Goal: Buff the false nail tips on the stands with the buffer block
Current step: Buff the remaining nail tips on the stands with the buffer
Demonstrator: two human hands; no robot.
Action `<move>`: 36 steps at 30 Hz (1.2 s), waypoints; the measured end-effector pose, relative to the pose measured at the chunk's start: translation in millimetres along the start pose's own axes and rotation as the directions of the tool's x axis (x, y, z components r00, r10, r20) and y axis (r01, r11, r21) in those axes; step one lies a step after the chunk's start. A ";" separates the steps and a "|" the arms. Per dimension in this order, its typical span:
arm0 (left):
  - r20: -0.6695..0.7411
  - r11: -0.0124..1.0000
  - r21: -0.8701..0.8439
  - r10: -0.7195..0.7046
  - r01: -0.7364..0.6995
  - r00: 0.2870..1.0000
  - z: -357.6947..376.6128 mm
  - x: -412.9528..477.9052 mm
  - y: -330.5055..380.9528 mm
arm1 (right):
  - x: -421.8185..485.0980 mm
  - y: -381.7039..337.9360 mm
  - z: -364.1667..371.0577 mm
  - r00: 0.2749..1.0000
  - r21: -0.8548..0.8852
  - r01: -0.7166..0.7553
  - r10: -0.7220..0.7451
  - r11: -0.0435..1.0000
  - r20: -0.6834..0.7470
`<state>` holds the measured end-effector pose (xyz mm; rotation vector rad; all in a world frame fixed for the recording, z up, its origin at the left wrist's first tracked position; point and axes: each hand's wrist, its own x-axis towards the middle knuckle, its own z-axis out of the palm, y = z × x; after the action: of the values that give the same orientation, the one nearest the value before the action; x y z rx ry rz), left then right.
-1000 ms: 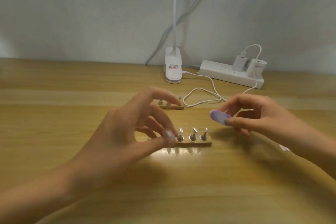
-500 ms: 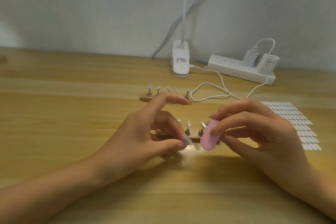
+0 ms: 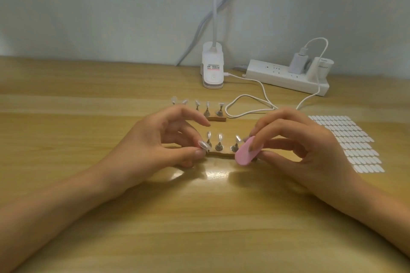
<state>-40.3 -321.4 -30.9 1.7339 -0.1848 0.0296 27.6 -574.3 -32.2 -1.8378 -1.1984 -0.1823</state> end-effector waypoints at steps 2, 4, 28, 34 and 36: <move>-0.013 1.000 -0.012 0.000 0.000 1.000 -0.1 0.6 -1.2 | 2.1 0.7 -0.2 1.000 0.009 -0.017 0.017 1.000 -0.007; -0.018 1.000 0.008 0.027 -0.027 0.999 0.8 -0.4 -0.4 | 2.5 -0.8 -0.5 1.000 -0.046 0.005 -0.005 0.999 -0.009; -0.033 0.984 0.052 0.173 -0.171 0.984 31.0 -21.5 5.6 | -6.2 -25.4 12.6 0.991 0.041 -0.130 0.131 0.991 -0.016; -0.045 0.975 0.103 0.204 -0.198 0.978 32.7 -20.6 2.4 | -2.8 -24.6 14.1 0.998 -0.053 -0.005 0.002 0.999 -0.056; -0.037 0.979 0.078 0.194 -0.191 0.980 32.5 -19.1 0.6 | -2.5 -24.7 13.4 0.997 -0.069 0.008 -0.013 0.998 -0.071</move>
<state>-62.0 -351.4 -38.2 1.7822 -0.3219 0.2194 2.5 -563.0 -26.4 -1.8688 -1.1650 -0.2955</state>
